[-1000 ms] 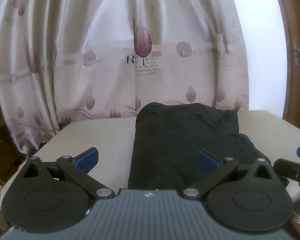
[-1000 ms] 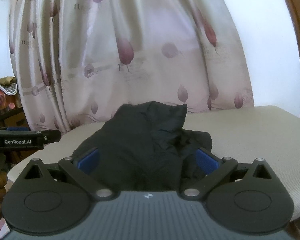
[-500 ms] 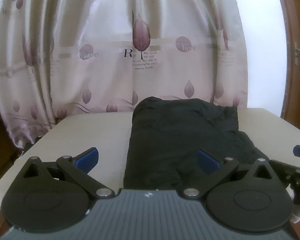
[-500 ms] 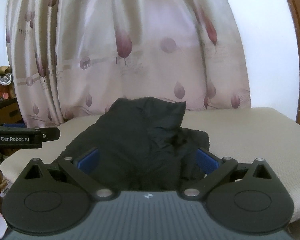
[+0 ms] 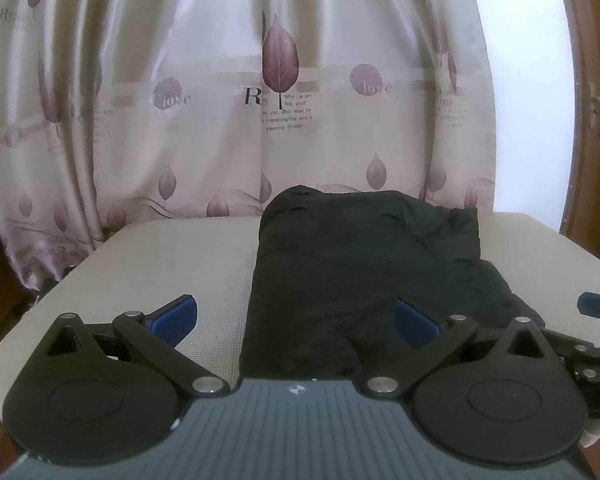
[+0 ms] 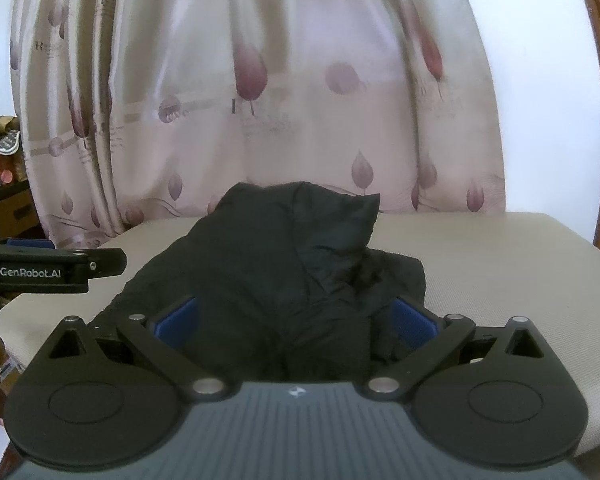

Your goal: Fold large clothes

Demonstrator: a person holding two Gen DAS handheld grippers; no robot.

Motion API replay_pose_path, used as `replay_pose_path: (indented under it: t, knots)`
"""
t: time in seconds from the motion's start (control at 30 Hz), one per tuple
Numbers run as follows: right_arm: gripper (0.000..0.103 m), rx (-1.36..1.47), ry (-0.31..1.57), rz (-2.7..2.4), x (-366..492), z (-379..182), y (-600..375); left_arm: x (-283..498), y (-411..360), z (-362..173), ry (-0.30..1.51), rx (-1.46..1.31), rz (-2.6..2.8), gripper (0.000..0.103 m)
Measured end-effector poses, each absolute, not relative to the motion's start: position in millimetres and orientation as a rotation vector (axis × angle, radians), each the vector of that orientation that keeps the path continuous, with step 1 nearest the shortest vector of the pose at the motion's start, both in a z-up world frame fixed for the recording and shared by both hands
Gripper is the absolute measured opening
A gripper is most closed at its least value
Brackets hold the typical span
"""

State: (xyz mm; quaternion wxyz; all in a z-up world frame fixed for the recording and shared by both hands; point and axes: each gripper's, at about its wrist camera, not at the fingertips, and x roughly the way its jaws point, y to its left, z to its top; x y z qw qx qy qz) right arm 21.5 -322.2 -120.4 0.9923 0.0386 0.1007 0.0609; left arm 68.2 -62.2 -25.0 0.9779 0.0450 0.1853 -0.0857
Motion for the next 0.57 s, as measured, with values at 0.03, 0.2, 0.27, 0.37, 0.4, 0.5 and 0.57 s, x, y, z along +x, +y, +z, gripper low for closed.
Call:
replay_pose_path:
  t: [0.03, 0.2, 0.27, 0.37, 0.4, 0.5, 0.57]
  knots:
    - [0.103, 0.077, 0.205, 0.119, 24, -120, -322, 70, -62, -26, 0.376, 0.092, -0.171, 0.103]
    - [0.103, 0.074, 0.216, 0.103, 34, -120, -317, 79, -63, -29, 0.390, 0.098, -0.171, 0.103]
    - [0.103, 0.075, 0.218, 0.098, 37, -121, -316, 80, -64, -30, 0.378, 0.106, -0.166, 0.103]
    - [0.103, 0.078, 0.227, 0.098, 42, -121, -315, 81, -65, -31, 0.352, 0.112, -0.141, 0.103]
    - [0.103, 0.079, 0.228, 0.099, 43, -121, -315, 82, -65, -31, 0.347, 0.115, -0.134, 0.103]
    - [0.103, 0.078, 0.234, 0.094, 45, -122, -314, 87, -62, -30, 0.368, 0.087, -0.136, 0.103]
    - [0.103, 0.082, 0.235, 0.098, 46, -120, -314, 89, -62, -29, 0.371, 0.091, -0.127, 0.103]
